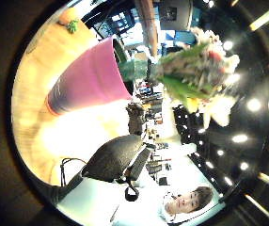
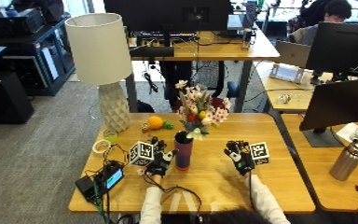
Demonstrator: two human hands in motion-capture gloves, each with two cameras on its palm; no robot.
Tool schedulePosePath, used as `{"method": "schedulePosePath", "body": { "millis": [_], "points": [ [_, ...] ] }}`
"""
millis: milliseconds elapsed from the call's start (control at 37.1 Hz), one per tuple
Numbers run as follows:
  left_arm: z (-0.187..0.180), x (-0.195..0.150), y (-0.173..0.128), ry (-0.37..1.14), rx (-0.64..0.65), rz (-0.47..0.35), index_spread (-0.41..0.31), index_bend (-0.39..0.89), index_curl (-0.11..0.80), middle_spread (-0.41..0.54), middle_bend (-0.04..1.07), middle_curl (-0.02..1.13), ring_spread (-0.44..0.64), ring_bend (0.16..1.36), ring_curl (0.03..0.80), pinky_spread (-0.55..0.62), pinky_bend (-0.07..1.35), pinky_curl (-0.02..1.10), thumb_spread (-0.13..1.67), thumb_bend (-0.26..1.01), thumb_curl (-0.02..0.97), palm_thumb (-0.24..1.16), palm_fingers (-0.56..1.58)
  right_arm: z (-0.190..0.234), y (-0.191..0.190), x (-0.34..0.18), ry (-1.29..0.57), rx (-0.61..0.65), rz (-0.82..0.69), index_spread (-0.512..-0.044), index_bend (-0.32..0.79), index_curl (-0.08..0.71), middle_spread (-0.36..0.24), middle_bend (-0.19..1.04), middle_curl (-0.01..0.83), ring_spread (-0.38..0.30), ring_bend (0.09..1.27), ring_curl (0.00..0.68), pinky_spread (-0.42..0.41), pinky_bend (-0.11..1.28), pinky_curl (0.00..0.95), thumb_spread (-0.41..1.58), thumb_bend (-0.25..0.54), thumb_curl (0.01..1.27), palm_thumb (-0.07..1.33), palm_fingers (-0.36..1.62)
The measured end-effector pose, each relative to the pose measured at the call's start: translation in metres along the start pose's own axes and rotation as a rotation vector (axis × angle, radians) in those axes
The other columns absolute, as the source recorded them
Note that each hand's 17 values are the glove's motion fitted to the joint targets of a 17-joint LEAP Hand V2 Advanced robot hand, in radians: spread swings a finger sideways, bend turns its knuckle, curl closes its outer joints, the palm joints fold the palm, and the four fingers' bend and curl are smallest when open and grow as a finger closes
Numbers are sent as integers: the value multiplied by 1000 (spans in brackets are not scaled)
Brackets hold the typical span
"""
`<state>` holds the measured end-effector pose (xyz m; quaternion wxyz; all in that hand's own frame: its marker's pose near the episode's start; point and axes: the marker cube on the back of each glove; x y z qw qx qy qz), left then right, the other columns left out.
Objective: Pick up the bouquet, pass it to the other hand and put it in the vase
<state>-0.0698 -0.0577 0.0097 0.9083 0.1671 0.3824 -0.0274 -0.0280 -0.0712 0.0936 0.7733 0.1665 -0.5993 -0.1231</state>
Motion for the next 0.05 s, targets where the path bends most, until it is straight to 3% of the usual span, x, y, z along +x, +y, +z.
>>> {"method": "schedulePosePath", "body": {
  "millis": [54],
  "points": [
    [1,-2,-1,29,25,54,148,56,220,158,247,348,234,643,344,302,579,365,757,-54,445,141,-115,-2,2,3,-55,-36,6,-226,112,283,-82,311,444,-154,420,394,92,279,328,994,-18,570,783,982]
  ]
}}
